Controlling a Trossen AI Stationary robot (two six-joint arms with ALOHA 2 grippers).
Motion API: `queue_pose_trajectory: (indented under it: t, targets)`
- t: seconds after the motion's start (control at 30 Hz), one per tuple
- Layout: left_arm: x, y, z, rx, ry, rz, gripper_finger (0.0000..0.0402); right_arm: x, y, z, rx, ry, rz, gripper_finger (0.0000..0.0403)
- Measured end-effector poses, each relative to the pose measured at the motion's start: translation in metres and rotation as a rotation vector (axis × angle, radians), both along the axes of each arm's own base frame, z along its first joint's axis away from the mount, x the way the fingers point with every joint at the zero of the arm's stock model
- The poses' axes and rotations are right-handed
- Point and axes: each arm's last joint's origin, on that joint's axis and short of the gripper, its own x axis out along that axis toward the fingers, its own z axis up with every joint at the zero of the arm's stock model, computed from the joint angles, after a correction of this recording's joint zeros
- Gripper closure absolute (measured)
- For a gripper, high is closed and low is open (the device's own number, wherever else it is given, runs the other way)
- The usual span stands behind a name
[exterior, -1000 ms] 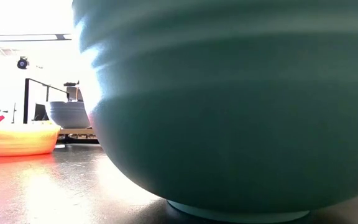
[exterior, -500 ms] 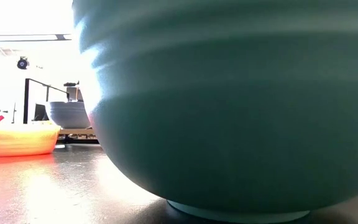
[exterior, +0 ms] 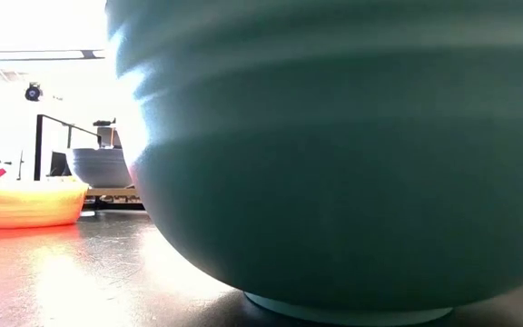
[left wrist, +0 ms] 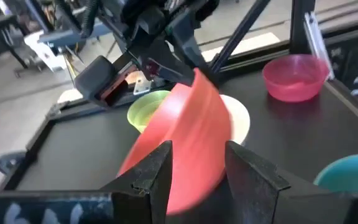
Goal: Place and stack bowls onto a shelf
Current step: Stack the orange bowl on top of the blue bowl on the shelf
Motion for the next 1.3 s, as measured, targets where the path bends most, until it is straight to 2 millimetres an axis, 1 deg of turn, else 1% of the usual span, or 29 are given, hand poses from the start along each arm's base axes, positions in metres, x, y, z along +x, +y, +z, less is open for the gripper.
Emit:
queue_pose_trajectory:
  t: [0.1,0.23,0.33,0.4,0.67,0.87,1.07,1.2,1.3]
  targets:
    - [0.006,-0.002,-0.004,0.023,-0.027,-0.007,0.0272,0.007,0.008,0.001,-0.014,0.042,0.038,0.0394]
    - [0.007,-0.003,-0.002,0.042,-0.031,-0.040,0.0272,0.014,0.015,0.001,-0.049,0.128,0.091,0.0394]
    - [0.007,-0.006,-0.004,0.018,-0.006,-0.143,0.0272,0.023,0.018,0.005,-0.067,0.138,0.116,0.0394]
    - [0.006,-0.007,-0.005,0.007,0.001,-0.183,0.0272,0.028,0.018,0.008,-0.082,0.138,0.132,0.0394]
    - [0.006,-0.006,-0.008,0.008,0.018,-0.190,0.0272,0.042,0.022,0.020,-0.126,0.107,0.226,0.0394]
    - [0.005,-0.007,-0.009,-0.017,0.029,-0.204,0.0272,0.048,0.025,0.027,-0.119,0.109,0.264,0.0394]
    - [0.006,-0.011,-0.012,-0.098,0.049,-0.323,0.0272,0.048,0.025,0.039,-0.132,0.076,0.285,0.0394]
    - [0.006,-0.009,-0.012,-0.115,0.053,-0.315,0.0273,0.049,0.025,0.043,-0.133,0.066,0.285,0.0394]
    - [0.007,-0.007,-0.013,-0.119,0.057,-0.313,0.0286,0.049,0.025,0.043,-0.135,0.060,0.284,0.0394]
